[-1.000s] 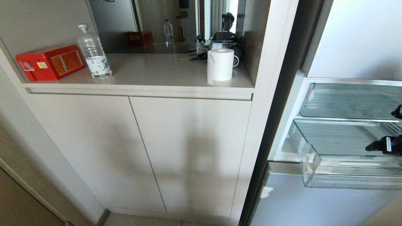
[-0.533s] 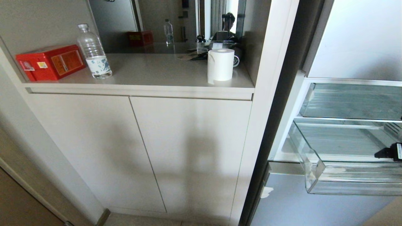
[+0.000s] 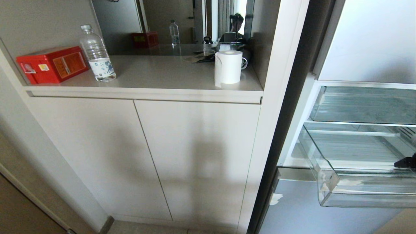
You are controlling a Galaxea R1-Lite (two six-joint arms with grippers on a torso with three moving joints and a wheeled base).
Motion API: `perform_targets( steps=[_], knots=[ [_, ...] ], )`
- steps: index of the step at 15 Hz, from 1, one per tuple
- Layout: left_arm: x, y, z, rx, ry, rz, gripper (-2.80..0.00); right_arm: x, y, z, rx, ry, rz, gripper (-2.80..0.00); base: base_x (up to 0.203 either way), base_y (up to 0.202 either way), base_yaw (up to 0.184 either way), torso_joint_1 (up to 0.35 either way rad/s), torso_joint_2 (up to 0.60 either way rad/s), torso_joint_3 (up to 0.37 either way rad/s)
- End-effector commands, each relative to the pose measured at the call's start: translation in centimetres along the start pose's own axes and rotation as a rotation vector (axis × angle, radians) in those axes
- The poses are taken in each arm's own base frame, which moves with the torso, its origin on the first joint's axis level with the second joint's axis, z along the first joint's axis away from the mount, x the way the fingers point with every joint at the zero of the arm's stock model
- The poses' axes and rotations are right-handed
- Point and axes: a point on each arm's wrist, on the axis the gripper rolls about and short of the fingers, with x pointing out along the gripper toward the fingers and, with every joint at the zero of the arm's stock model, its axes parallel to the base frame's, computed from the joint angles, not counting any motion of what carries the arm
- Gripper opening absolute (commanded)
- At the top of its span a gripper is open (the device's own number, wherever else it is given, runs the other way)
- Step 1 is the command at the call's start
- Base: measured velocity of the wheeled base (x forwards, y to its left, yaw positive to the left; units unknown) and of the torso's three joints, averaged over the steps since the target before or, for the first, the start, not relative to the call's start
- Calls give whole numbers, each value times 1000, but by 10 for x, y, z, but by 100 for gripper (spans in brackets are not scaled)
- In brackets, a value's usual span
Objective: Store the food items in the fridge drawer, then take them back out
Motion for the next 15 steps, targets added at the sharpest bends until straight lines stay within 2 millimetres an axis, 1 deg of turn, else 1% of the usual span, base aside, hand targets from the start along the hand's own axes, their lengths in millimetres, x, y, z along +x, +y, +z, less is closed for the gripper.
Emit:
perform_targets(
  steps=[1,4,9,12,15],
  knots=[
    [0,0,0,0,2,0,-280,1,-2,-8,0,26,6,0,0,0,0,0,0,0],
    [0,0,0,0,4,0,-280,-5,-4,-14,11,26,20,0,0,0,0,0,0,0],
    [0,0,0,0,2,0,-280,-13,-1,-24,16,34,38,0,0,0,0,0,0,0],
    [0,0,0,0,2,0,-280,-25,1,-26,14,8,39,0,0,0,0,0,0,0],
    [0,0,0,0,2,0,-280,-27,1,-22,12,-13,48,0,0,0,0,0,0,0]
  ],
)
